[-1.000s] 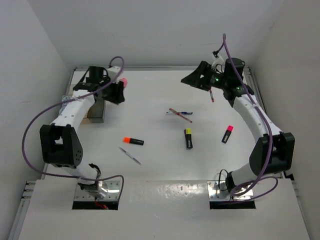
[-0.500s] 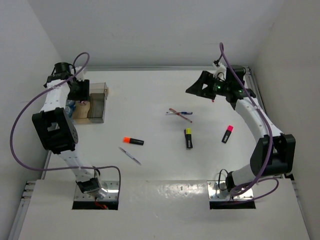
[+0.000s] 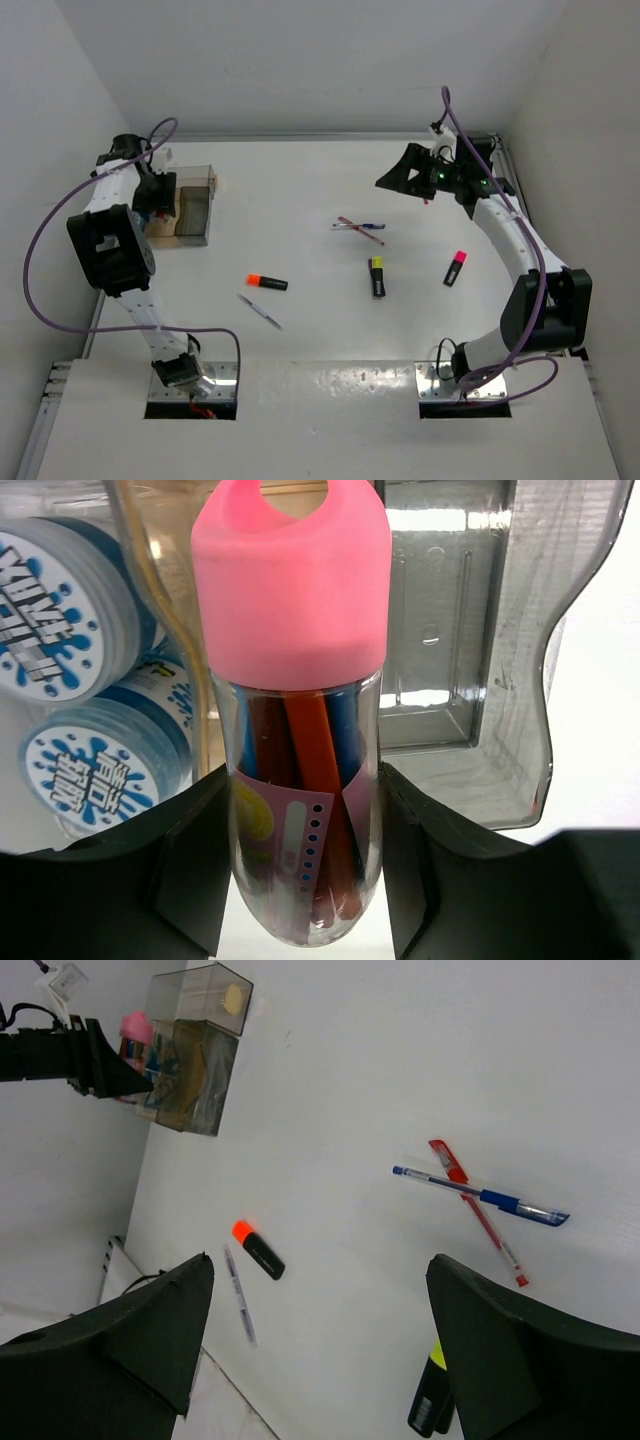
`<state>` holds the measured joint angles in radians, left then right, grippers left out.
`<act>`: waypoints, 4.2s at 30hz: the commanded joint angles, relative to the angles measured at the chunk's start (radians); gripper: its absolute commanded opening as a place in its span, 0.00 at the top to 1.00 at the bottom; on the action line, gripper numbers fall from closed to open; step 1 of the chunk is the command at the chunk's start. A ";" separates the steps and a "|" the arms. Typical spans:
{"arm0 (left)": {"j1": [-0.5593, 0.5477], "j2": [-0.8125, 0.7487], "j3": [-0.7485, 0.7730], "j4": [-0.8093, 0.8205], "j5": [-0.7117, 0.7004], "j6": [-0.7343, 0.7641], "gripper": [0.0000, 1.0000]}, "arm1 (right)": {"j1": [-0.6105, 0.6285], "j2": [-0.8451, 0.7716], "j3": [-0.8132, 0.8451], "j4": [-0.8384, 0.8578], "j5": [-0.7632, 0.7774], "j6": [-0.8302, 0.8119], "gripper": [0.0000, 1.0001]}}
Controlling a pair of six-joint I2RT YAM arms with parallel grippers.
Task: Sort the stationery into containers
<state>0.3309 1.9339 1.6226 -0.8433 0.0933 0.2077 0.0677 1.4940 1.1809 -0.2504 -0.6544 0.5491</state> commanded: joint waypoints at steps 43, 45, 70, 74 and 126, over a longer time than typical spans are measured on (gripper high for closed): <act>-0.250 -0.546 -0.303 0.199 0.446 0.243 0.09 | 0.299 0.038 -0.176 -0.305 0.570 -0.206 0.19; -0.314 -0.552 -0.335 0.093 0.516 0.405 0.15 | 0.300 0.037 -0.175 -0.290 0.564 -0.204 0.19; -0.504 -0.499 -0.520 0.225 0.386 0.362 0.16 | 0.352 -0.019 -0.032 -0.312 0.404 -0.492 0.36; -0.264 -0.538 -0.477 0.346 0.486 0.072 0.00 | 0.504 0.092 0.063 -0.277 0.400 -0.480 0.41; 0.036 -0.690 -0.585 0.633 0.902 -0.517 0.04 | 0.679 0.411 0.360 0.057 0.424 -0.225 1.00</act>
<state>0.4232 1.2869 1.0599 -0.3332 0.9497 -0.1379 0.7990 1.9789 1.4525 -0.2119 -0.1768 0.1139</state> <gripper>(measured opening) 0.960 0.275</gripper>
